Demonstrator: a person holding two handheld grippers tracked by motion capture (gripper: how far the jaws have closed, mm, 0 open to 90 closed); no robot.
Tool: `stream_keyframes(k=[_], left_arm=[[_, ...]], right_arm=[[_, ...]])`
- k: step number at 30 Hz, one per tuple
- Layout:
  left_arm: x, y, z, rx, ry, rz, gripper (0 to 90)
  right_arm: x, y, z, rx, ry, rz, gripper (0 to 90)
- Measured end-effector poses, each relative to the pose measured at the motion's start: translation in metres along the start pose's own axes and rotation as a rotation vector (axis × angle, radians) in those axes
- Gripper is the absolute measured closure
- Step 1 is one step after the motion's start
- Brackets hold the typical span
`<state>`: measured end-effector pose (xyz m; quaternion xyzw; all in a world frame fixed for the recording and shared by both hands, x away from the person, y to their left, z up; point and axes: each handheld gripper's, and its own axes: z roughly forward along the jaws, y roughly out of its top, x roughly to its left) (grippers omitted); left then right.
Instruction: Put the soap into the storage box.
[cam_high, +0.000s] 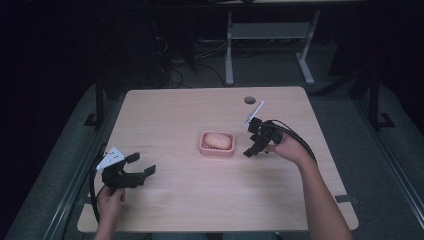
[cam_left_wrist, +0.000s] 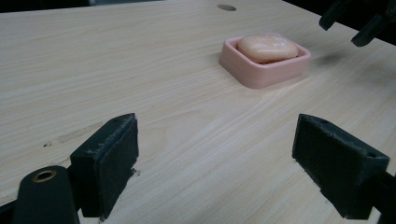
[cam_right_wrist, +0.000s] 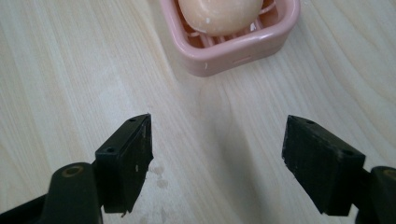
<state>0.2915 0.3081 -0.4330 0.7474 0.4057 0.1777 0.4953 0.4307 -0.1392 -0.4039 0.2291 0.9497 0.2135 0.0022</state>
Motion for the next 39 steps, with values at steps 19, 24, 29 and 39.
stream_keyframes(k=[19, 24, 29, 39], left_arm=[[0.0, 0.0, 0.0, 0.005, 0.001, 0.002, 14.3], [0.0, 0.0, 0.0, 0.005, 0.001, 0.004, 14.3], [-0.001, 0.0, 0.001, 0.004, 0.002, 0.003, 14.3], [-0.001, 0.0, 0.001, 0.009, 0.002, 0.007, 14.3]], right_arm=[[0.006, -0.021, -0.01, -0.016, -0.009, 0.011, 24.0], [0.008, -0.027, -0.01, -0.016, -0.013, 0.017, 24.0], [0.01, -0.038, -0.009, -0.006, -0.017, 0.026, 24.0], [0.015, -0.06, -0.01, -0.02, -0.016, 0.052, 24.0]])
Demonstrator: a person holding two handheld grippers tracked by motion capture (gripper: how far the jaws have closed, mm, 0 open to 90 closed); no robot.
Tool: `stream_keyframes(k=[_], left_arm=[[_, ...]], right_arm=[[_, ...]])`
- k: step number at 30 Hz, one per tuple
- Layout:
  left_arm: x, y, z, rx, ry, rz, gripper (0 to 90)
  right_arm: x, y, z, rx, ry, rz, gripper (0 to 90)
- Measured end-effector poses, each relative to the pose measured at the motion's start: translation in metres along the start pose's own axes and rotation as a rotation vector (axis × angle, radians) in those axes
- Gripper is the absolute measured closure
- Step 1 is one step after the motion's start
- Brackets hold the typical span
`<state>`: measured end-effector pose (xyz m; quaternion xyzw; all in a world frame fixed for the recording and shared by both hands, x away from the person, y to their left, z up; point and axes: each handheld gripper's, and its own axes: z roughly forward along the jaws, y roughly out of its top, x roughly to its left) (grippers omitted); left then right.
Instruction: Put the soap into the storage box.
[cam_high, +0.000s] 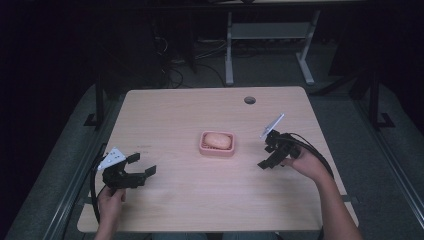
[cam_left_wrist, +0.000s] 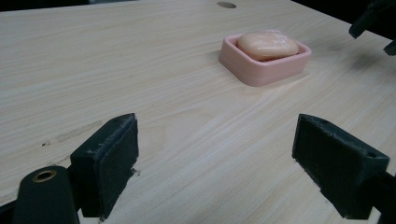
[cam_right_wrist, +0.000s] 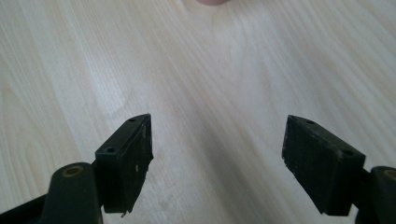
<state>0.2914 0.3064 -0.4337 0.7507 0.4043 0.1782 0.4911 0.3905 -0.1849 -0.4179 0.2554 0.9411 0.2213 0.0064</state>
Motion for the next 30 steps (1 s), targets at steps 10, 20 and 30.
stream_keyframes(k=[10, 20, 30], left_arm=[[-0.001, 0.0, 0.001, 0.004, -0.001, 0.001, 14.3], [-0.001, 0.0, 0.002, 0.008, -0.001, 0.013, 14.3], [-0.004, 0.0, 0.004, 0.024, -0.001, 0.028, 14.3]], right_arm=[[0.006, -0.022, 0.001, 0.005, -0.009, 0.022, 24.0], [0.014, -0.045, 0.003, -0.02, -0.008, 0.037, 24.0], [0.035, -0.08, 0.001, -0.1, -0.036, 0.081, 23.8]])
